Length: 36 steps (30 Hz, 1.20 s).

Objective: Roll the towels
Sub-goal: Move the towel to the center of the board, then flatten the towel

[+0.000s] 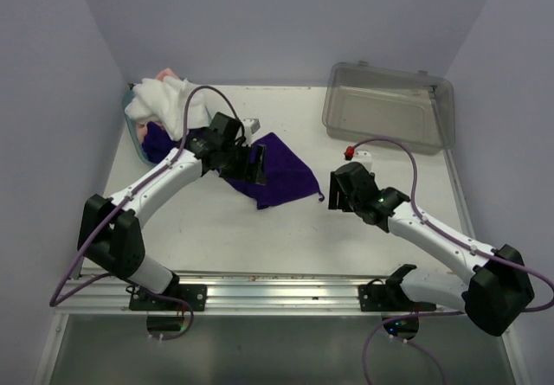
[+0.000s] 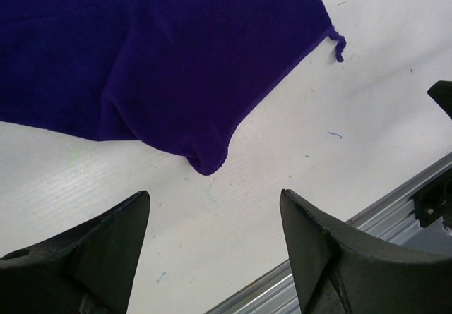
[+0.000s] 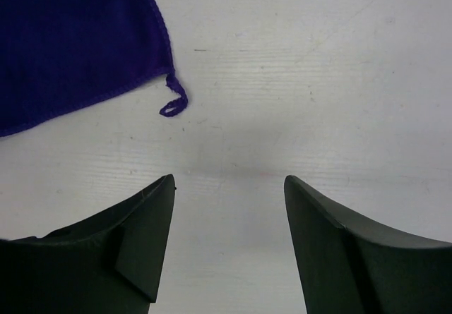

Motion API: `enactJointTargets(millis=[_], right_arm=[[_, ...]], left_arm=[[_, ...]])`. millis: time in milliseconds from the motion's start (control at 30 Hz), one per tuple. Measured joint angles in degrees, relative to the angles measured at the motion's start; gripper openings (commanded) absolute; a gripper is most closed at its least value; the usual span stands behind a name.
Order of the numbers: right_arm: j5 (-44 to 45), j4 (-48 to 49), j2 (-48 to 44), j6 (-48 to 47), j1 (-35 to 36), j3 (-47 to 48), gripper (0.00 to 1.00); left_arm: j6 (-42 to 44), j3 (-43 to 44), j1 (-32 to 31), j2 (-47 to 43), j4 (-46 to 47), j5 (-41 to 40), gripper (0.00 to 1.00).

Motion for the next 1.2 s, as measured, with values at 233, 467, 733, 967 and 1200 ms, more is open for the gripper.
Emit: enactJointTargets(millis=[233,467,733,967,1200], right_arm=[[-1.73,0.48,5.05,-0.46,0.00,6.82,0.74],[-5.88,1.57,14.95,-1.75,0.00,13.16,0.79],[-7.65,1.81,15.76,-1.97,0.00,13.64,0.80],[-7.63,1.77,15.76,-2.03,0.00,13.64,0.82],[-8.04,1.77,15.76,-2.01,0.00,13.64,0.82]], left_arm=[[-3.65,0.09,-0.07,-3.48,0.26,-6.29,0.72],[-9.79,-3.61,6.71,-6.75,1.40,-15.39,0.77],[-11.10,-3.28,11.43,2.01,7.69,-25.27,0.74],[-11.32,-3.28,11.47,7.52,12.39,-29.16,0.66],[-12.46,-4.72,11.47,7.87,19.74,-29.77,0.55]])
